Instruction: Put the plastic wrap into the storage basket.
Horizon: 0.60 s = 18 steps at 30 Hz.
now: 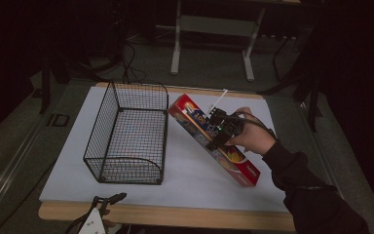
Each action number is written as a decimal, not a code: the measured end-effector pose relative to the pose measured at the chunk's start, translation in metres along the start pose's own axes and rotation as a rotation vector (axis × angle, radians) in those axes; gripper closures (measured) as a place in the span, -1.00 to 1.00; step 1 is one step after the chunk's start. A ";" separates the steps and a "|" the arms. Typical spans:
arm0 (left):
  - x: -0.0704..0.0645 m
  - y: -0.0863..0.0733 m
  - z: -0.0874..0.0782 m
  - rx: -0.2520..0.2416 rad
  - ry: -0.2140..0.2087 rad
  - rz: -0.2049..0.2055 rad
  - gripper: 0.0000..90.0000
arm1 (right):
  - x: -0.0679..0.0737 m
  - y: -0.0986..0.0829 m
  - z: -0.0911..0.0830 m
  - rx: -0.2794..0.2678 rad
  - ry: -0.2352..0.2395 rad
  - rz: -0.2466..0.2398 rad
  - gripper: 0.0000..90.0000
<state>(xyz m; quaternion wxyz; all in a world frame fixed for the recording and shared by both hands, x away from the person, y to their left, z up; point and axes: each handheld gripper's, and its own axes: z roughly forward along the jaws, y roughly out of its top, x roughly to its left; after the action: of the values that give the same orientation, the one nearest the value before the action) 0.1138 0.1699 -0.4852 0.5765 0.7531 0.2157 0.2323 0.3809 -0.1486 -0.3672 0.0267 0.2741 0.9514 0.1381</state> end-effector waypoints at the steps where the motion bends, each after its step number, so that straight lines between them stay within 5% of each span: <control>1: 0.000 0.000 0.000 0.001 -0.001 0.003 -1.00 | 0.001 0.004 -0.004 -0.017 -0.008 0.012 -0.14; 8: 0.000 0.000 0.000 0.001 -0.002 0.003 -1.00 | 0.017 0.036 -0.028 -0.164 -0.017 0.049 -0.14; 18: -0.001 0.001 -0.001 -0.005 -0.008 0.005 -1.00 | 0.052 0.082 -0.047 -0.276 -0.008 0.062 -0.13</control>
<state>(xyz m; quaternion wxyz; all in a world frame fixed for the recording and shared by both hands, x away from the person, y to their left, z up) 0.1124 0.1695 -0.4845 0.5786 0.7531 0.2111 0.2311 0.3734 -0.0661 -0.2982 0.0637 0.2974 0.9143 0.2674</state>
